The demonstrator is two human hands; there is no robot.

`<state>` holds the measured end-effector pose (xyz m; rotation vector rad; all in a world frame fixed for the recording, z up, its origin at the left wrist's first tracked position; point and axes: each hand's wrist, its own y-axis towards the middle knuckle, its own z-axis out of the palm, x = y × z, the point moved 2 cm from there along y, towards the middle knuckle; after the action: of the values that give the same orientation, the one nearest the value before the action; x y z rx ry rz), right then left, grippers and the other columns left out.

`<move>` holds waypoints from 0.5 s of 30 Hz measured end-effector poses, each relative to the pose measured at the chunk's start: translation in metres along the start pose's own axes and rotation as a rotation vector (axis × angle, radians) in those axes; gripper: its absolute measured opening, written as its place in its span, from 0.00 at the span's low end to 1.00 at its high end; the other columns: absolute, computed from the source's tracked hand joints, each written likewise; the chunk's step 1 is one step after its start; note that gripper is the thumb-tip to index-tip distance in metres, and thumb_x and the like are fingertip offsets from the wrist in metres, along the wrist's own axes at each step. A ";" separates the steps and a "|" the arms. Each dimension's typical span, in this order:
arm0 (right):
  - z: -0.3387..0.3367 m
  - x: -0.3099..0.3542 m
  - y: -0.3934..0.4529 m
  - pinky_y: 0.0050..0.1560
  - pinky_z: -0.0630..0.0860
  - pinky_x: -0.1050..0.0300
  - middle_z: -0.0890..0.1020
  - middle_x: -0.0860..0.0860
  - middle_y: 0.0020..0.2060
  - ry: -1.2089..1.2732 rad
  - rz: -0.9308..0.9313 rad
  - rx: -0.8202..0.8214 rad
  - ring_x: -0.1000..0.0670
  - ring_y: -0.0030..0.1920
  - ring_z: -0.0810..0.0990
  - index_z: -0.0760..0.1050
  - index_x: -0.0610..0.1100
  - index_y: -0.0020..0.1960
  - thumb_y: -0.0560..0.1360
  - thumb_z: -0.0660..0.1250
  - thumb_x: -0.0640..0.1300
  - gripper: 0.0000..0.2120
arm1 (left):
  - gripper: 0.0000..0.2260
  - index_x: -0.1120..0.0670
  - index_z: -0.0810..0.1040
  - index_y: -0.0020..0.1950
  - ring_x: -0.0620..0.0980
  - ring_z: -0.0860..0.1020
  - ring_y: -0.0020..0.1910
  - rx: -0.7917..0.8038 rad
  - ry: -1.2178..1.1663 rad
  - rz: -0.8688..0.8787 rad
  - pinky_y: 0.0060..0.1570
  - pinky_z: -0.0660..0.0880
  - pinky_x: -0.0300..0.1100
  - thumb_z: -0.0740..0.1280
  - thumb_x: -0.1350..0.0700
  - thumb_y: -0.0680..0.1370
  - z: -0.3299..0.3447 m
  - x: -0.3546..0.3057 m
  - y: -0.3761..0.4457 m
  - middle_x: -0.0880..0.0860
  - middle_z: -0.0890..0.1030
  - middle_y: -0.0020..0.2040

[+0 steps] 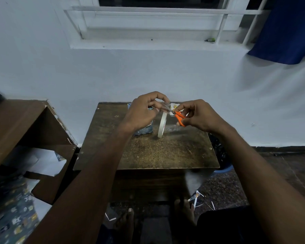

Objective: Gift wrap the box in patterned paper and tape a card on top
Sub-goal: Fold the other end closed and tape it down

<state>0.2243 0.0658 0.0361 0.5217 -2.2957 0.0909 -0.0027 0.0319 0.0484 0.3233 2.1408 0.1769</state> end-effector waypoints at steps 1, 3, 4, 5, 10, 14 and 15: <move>0.000 0.000 0.000 0.44 0.76 0.57 0.87 0.53 0.39 -0.012 -0.004 -0.007 0.56 0.37 0.84 0.86 0.52 0.51 0.68 0.79 0.33 0.17 | 0.19 0.47 0.82 0.61 0.32 0.83 0.48 -0.002 0.001 0.000 0.60 0.76 0.45 0.66 0.69 0.79 0.000 0.000 0.000 0.42 0.88 0.46; 0.000 0.002 0.000 0.41 0.74 0.61 0.87 0.53 0.38 -0.040 -0.015 -0.020 0.60 0.34 0.81 0.87 0.51 0.51 0.69 0.78 0.32 0.17 | 0.19 0.47 0.82 0.61 0.34 0.83 0.54 0.001 0.007 -0.005 0.69 0.74 0.50 0.66 0.69 0.79 0.000 0.002 0.001 0.41 0.88 0.45; -0.001 0.003 0.000 0.40 0.72 0.64 0.86 0.53 0.38 -0.054 -0.019 -0.026 0.62 0.34 0.81 0.87 0.50 0.51 0.69 0.78 0.32 0.16 | 0.20 0.46 0.82 0.61 0.35 0.83 0.55 0.001 0.012 -0.006 0.70 0.74 0.51 0.67 0.69 0.79 0.000 0.003 0.002 0.41 0.88 0.45; -0.001 0.003 0.000 0.38 0.71 0.68 0.86 0.53 0.38 -0.065 -0.019 -0.034 0.63 0.33 0.80 0.87 0.49 0.51 0.69 0.78 0.32 0.16 | 0.20 0.46 0.82 0.61 0.35 0.83 0.54 -0.001 0.014 -0.004 0.70 0.74 0.52 0.67 0.69 0.79 0.000 0.003 0.002 0.41 0.88 0.45; -0.002 0.002 0.003 0.38 0.73 0.61 0.86 0.57 0.37 -0.143 -0.018 -0.090 0.63 0.34 0.79 0.88 0.52 0.51 0.69 0.80 0.36 0.15 | 0.18 0.50 0.82 0.62 0.33 0.82 0.39 -0.002 -0.011 0.005 0.64 0.75 0.59 0.66 0.70 0.79 -0.001 -0.003 -0.002 0.47 0.89 0.47; -0.002 0.003 0.002 0.41 0.79 0.55 0.86 0.58 0.37 -0.171 -0.055 -0.115 0.60 0.37 0.81 0.88 0.53 0.49 0.69 0.79 0.36 0.14 | 0.18 0.49 0.82 0.62 0.31 0.81 0.36 0.001 -0.010 0.012 0.65 0.75 0.59 0.67 0.69 0.80 -0.001 -0.002 -0.001 0.46 0.89 0.46; -0.002 0.003 0.002 0.43 0.80 0.53 0.87 0.57 0.38 -0.183 -0.063 -0.125 0.59 0.38 0.82 0.88 0.53 0.49 0.69 0.79 0.36 0.14 | 0.19 0.48 0.82 0.62 0.30 0.80 0.36 0.004 -0.009 0.008 0.64 0.75 0.56 0.67 0.69 0.79 0.000 0.000 0.000 0.45 0.89 0.46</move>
<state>0.2228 0.0667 0.0402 0.5567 -2.4409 -0.1355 -0.0031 0.0318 0.0484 0.3339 2.1313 0.1752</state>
